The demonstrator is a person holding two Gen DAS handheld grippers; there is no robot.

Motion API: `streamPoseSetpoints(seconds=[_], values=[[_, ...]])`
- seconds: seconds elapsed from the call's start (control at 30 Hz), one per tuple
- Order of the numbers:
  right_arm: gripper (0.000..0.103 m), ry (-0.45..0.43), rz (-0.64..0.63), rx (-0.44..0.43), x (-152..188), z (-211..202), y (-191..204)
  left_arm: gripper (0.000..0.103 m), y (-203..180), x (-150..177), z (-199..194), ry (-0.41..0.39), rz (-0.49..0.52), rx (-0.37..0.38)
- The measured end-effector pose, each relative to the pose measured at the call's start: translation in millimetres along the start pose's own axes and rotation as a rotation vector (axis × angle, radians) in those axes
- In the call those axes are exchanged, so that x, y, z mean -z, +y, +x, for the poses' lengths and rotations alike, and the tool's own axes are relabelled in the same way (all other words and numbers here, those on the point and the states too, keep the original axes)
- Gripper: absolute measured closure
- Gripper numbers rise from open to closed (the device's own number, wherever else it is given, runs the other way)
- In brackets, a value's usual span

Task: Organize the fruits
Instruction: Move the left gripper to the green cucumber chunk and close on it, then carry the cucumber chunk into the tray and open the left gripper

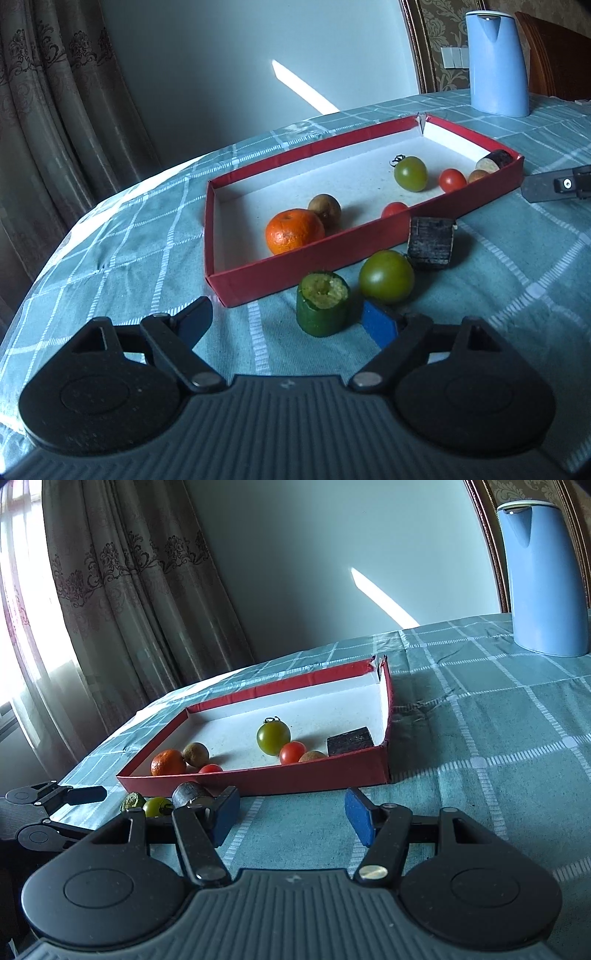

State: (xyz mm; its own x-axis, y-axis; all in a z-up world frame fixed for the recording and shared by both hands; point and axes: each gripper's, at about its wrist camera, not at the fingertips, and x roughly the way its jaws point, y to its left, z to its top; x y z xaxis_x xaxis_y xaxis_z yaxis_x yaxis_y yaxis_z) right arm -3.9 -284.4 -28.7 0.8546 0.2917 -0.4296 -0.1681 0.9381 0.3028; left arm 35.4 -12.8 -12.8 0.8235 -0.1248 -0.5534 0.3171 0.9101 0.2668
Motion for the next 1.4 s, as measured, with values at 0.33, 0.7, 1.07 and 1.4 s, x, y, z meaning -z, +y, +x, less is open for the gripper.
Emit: streamPoseSetpoints(seconds=[0.33,0.7,1.07,1.4], values=[[0.041,0.007,-0.008,-0.012,0.7,1.4,1.1,0.057,-1.0,-5.2,7.6,-0.006,-0.026,0.048],[0.041,0.014,0.005,-0.012,0.8,3.4,-1.1,0.074,-10.7,-5.7,4.6,0.003,-0.055,0.042],[0.040,0.033,0.017,0.007,1.7,7.1,-2.7,0.074,-7.9,-2.2,-5.7,0.029,-0.177,-0.034],[0.040,0.036,0.033,0.021,2.1,7.9,-5.0,0.074,8.5,4.8,-20.6,0.016,-0.292,-0.118]])
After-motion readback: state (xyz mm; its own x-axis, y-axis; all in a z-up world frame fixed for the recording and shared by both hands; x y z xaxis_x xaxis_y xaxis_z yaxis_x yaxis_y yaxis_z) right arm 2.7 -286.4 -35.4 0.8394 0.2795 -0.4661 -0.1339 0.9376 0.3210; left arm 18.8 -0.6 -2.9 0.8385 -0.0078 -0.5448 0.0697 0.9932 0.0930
